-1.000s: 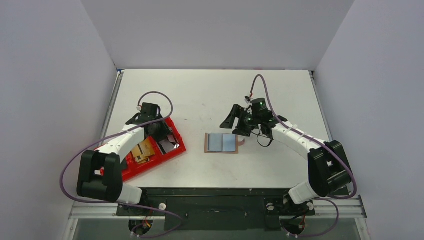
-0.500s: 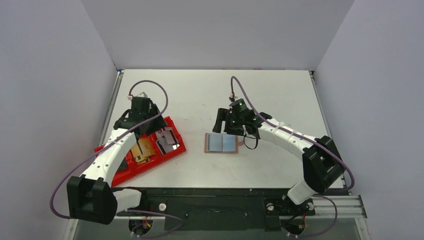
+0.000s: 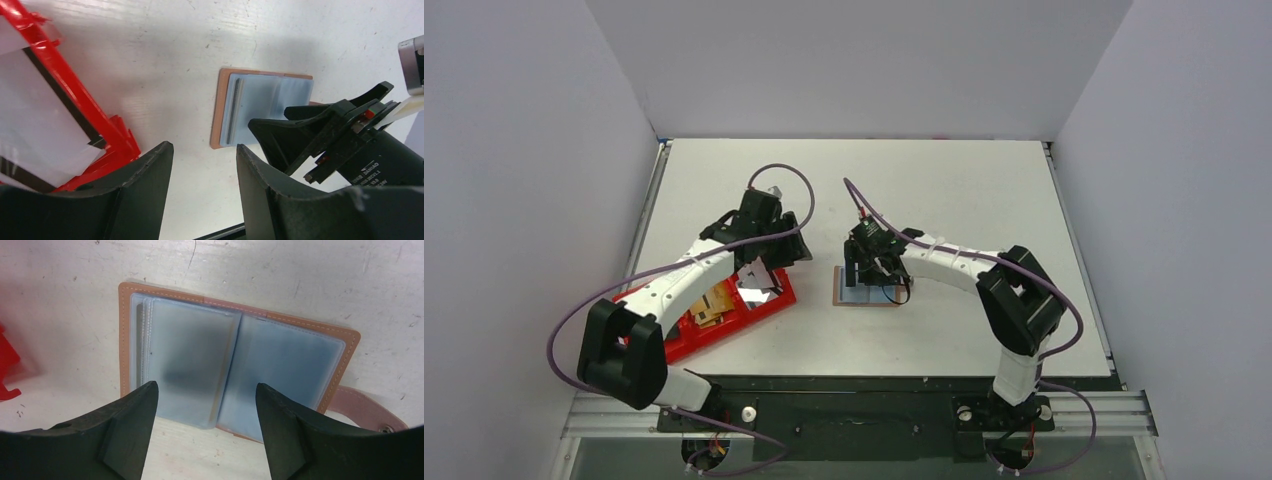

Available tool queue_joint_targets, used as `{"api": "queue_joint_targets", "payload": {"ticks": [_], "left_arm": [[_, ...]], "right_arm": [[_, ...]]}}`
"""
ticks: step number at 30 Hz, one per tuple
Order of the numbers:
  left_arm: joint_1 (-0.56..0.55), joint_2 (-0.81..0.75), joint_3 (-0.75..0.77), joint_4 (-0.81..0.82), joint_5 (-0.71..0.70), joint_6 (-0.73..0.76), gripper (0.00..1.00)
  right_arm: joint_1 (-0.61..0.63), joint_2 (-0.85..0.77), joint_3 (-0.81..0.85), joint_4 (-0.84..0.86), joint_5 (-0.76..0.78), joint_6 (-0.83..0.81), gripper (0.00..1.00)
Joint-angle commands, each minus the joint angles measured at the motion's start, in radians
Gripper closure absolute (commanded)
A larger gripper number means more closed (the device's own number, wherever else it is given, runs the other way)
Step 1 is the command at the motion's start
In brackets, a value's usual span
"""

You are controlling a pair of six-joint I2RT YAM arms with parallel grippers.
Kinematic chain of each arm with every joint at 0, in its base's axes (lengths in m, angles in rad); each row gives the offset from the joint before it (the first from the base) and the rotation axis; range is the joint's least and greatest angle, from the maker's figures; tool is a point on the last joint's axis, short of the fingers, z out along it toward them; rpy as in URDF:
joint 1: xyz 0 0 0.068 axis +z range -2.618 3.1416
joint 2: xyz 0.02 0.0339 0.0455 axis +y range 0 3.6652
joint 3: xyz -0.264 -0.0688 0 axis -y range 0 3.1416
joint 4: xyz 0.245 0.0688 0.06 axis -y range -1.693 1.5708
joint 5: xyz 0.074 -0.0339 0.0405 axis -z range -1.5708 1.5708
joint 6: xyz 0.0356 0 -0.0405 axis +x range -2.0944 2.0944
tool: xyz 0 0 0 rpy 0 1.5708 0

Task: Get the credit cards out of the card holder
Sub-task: Remove the credit card from the card holder.

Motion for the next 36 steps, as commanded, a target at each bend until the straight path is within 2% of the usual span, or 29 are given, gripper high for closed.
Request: {"api": "queue_joint_targets", "payload": {"ticks": [1, 8, 16, 22, 24, 28, 36], "left_arm": [[-0.003, 0.041, 0.014, 0.118, 0.078, -0.047, 0.52], [-0.012, 0.084, -0.010, 0.173, 0.117, -0.068, 0.53], [-0.044, 0.150, -0.016, 0.213, 0.151, -0.096, 0.52], [-0.075, 0.201, -0.008, 0.236, 0.174, -0.114, 0.54], [-0.087, 0.219, 0.000, 0.239, 0.180, -0.117, 0.54], [-0.107, 0.255, 0.006, 0.257, 0.190, -0.129, 0.57], [-0.132, 0.327, 0.030, 0.313, 0.250, -0.141, 0.60]], "right_arm": [[0.014, 0.016, 0.056, -0.001, 0.047, -0.014, 0.33], [0.018, 0.038, 0.044, 0.016, 0.037, -0.016, 0.37], [0.009, 0.045, -0.003, 0.058, -0.001, -0.013, 0.49], [-0.042, 0.027, -0.097, 0.140, -0.091, -0.007, 0.70], [-0.072, 0.020, -0.133, 0.168, -0.115, -0.006, 0.82], [-0.122, 0.004, -0.208, 0.247, -0.170, 0.005, 0.96], [-0.169, 0.004, -0.280, 0.314, -0.236, 0.003, 1.00]]}}
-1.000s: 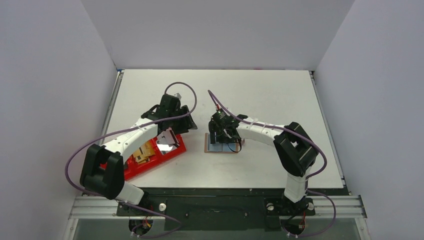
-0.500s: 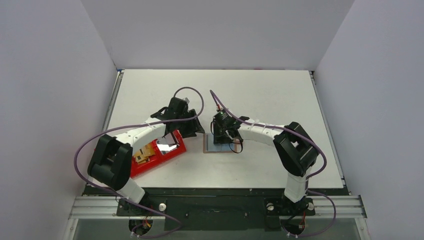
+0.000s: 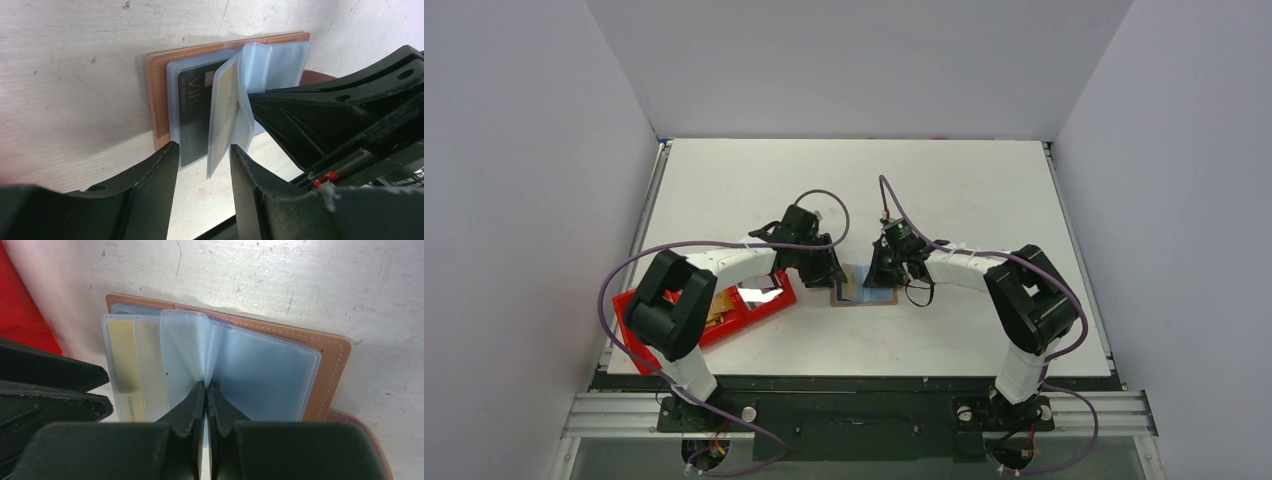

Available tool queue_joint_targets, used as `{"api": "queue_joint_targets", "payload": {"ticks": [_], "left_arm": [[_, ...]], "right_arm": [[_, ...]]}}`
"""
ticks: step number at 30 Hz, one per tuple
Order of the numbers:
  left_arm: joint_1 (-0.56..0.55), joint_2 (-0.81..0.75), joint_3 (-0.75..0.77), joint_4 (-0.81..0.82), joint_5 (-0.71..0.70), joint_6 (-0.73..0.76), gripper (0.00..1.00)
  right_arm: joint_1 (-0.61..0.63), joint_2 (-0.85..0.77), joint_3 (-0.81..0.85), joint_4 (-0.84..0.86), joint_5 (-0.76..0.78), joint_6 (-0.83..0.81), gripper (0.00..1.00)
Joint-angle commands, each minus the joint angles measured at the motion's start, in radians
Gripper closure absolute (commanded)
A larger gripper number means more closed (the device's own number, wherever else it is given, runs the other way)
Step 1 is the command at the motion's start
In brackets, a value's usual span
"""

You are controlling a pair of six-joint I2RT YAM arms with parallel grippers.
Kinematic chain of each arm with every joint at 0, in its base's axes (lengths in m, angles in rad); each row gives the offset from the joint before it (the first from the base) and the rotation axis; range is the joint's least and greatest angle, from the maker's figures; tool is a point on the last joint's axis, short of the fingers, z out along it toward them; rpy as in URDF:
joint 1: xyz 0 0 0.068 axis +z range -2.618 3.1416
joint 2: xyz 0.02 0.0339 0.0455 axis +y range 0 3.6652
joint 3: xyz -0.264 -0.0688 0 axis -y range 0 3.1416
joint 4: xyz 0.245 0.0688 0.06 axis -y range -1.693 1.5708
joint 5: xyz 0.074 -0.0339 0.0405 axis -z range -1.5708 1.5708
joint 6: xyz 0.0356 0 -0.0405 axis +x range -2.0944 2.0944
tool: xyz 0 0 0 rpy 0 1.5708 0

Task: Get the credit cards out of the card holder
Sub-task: Remove the credit card from the card holder.

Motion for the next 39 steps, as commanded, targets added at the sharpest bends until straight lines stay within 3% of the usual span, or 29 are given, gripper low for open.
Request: {"api": "queue_joint_targets", "payload": {"ticks": [1, 8, 12, 19, 28, 39], "left_arm": [[-0.013, 0.024, 0.053, 0.078, 0.046, -0.014, 0.61], [-0.019, -0.035, 0.093, -0.018, -0.089, 0.030, 0.63], [-0.034, -0.055, 0.145, -0.041, -0.058, 0.076, 0.63], [-0.072, 0.039, 0.221, -0.065, -0.030, 0.094, 0.64], [-0.082, 0.106, 0.226, -0.081, -0.071, 0.111, 0.67], [-0.091, 0.175, 0.208, -0.020, -0.001, 0.109, 0.67]], "right_arm": [[-0.019, 0.033, -0.054, -0.021, 0.032, -0.027, 1.00], [-0.025, 0.038, -0.059, -0.008, 0.014, -0.031, 1.00], [-0.026, 0.037, -0.066, 0.003, 0.007, -0.028, 1.00], [-0.037, 0.028, -0.076, 0.029, -0.013, -0.016, 1.00], [-0.060, 0.017, -0.085, 0.059, -0.050, -0.004, 1.00], [-0.078, 0.003, -0.098, 0.105, -0.098, 0.017, 1.00]]}}
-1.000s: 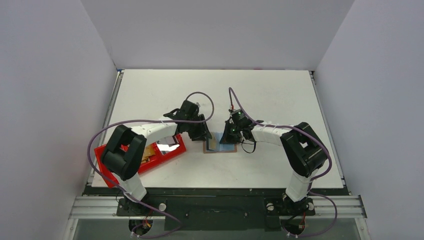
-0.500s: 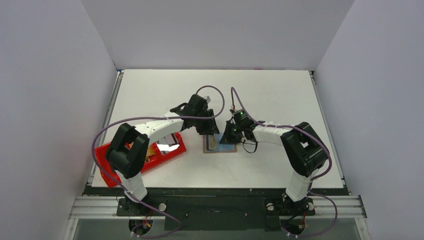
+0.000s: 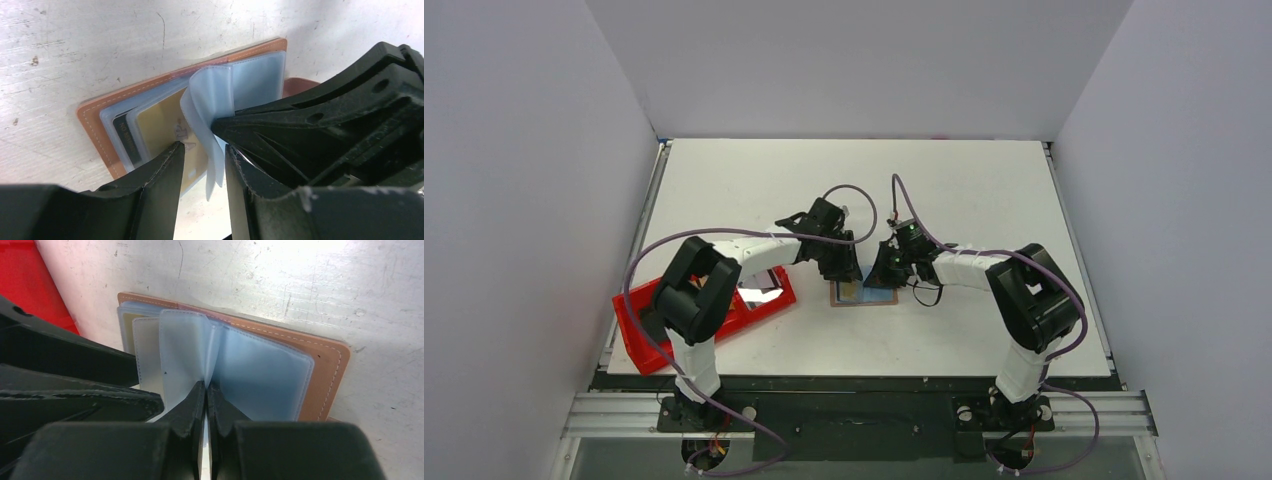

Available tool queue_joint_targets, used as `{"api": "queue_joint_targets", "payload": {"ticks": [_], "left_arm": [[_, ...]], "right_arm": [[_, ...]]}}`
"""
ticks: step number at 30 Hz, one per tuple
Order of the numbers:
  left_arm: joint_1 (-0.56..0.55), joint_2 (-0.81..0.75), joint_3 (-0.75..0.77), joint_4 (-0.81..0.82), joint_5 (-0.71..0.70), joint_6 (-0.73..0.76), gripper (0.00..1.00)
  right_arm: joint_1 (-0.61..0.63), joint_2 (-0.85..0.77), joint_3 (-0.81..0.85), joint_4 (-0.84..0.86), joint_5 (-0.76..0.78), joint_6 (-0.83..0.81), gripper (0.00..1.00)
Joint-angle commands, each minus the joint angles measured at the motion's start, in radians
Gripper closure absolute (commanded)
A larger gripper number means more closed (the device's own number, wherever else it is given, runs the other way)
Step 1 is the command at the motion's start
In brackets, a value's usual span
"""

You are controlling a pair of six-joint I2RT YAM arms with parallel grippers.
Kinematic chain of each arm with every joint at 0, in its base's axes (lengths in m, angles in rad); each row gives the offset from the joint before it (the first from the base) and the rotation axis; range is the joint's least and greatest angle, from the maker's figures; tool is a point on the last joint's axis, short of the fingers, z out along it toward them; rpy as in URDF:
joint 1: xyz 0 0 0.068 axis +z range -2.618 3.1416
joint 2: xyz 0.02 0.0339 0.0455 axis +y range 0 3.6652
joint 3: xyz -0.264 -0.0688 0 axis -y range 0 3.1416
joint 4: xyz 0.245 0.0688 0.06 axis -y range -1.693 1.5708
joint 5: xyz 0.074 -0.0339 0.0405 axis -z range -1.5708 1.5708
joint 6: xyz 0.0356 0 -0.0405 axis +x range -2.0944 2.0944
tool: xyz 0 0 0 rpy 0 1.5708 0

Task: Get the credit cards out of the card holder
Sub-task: Remove the credit card from the card holder.

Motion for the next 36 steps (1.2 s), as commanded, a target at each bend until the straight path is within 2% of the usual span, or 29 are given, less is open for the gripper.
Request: {"api": "queue_joint_targets", "payload": {"ticks": [1, 6, 9, 14, 22, 25, 36], "left_arm": [[-0.007, 0.025, 0.008, 0.049, 0.029, 0.016, 0.67], [-0.006, 0.032, -0.005, 0.074, 0.039, 0.002, 0.74], [-0.006, 0.032, -0.014, 0.084, 0.047, -0.007, 0.75], [-0.005, 0.020, -0.026, 0.106, 0.060, -0.017, 0.75], [-0.007, 0.020, -0.028, 0.146, 0.103, -0.025, 0.70], [-0.007, 0.016, -0.025, 0.158, 0.114, -0.029, 0.64], [-0.015, 0.012, 0.004, 0.193, 0.160, -0.052, 0.51]], "right_arm": [[-0.017, 0.002, -0.026, -0.014, 0.036, -0.012, 1.00], [-0.032, -0.039, -0.002, -0.029, 0.005, -0.017, 0.92], [-0.037, -0.060, 0.038, -0.063, 0.007, -0.029, 0.90], [-0.042, -0.100, 0.075, -0.112, 0.021, -0.031, 0.79], [-0.044, -0.166, 0.111, -0.167, 0.045, -0.030, 0.64], [-0.051, -0.201, 0.117, -0.198, 0.068, -0.032, 0.60], [-0.083, -0.326, 0.102, -0.267, 0.147, -0.038, 0.58]]}}
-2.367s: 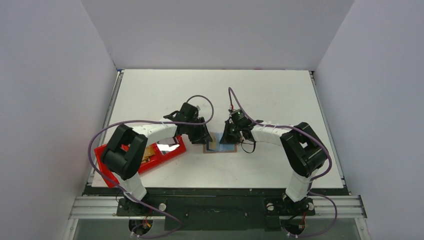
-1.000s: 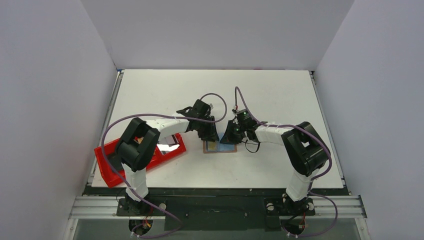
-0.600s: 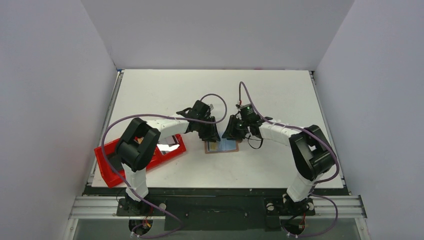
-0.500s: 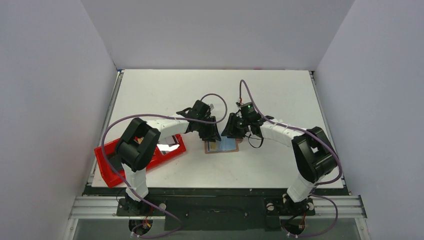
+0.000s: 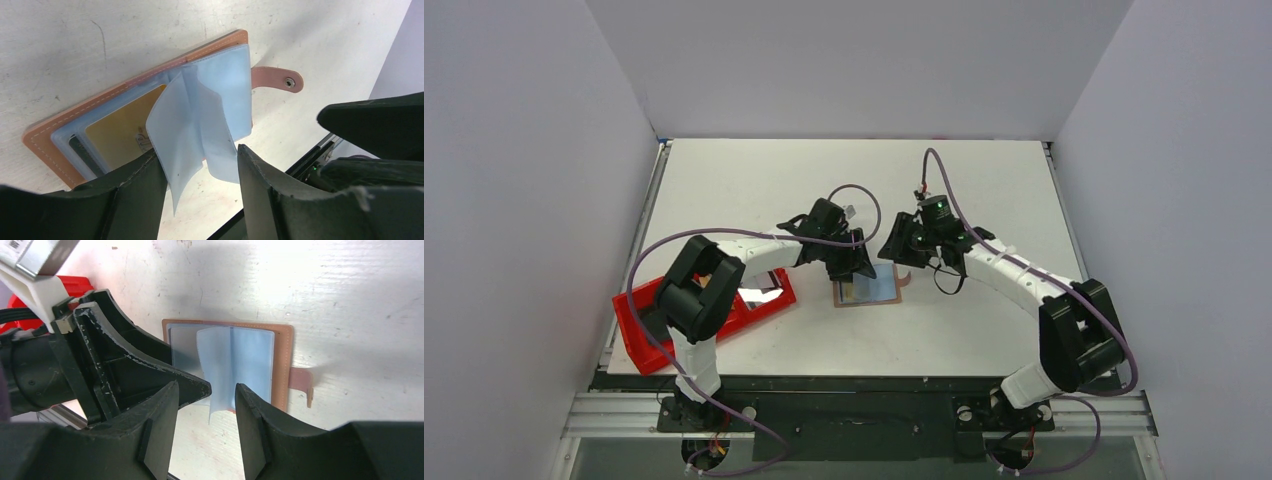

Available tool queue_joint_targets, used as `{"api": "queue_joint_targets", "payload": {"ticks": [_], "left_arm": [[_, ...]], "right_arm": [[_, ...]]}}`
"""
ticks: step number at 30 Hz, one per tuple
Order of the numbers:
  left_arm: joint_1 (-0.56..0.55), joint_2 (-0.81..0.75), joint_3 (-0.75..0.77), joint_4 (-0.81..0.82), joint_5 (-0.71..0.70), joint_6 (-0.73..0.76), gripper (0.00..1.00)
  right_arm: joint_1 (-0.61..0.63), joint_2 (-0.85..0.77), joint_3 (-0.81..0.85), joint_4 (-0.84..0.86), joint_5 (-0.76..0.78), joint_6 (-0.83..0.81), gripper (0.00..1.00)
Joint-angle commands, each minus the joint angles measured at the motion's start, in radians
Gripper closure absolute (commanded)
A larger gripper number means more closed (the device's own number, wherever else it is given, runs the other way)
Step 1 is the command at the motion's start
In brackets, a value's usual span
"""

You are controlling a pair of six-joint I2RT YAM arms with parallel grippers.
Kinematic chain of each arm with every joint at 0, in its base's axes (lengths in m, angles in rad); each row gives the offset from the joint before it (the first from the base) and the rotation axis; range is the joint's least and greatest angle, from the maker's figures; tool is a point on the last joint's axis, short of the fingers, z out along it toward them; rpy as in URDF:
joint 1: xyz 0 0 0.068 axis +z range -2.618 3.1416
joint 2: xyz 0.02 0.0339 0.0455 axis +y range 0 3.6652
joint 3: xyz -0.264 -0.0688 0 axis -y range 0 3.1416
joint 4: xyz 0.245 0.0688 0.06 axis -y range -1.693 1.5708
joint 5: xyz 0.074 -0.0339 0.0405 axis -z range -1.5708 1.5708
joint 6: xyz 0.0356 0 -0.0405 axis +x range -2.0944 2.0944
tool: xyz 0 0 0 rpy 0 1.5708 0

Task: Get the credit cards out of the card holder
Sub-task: Remove the credit card from the card holder.

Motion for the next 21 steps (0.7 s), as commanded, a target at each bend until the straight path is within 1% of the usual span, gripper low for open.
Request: {"api": "queue_joint_targets", "payload": {"ticks": [1, 10, 15, 21], "left_arm": [[-0.012, -0.016, 0.034, 0.059, 0.038, -0.011, 0.50], [-0.030, 0.005, 0.098, 0.053, 0.053, -0.016, 0.42], [-0.044, 0.023, 0.145, 0.042, 0.056, -0.019, 0.41], [-0.057, 0.097, 0.193, 0.044, 0.067, -0.027, 0.40]], "right_arm": [[-0.014, -0.072, 0.022, -0.025, 0.052, -0.010, 0.58], [-0.031, -0.115, 0.005, -0.041, 0.062, -0.009, 0.58], [-0.038, -0.138, -0.007, -0.048, 0.070, -0.008, 0.58], [-0.051, -0.171, -0.029, -0.052, 0.080, -0.004, 0.58]]}}
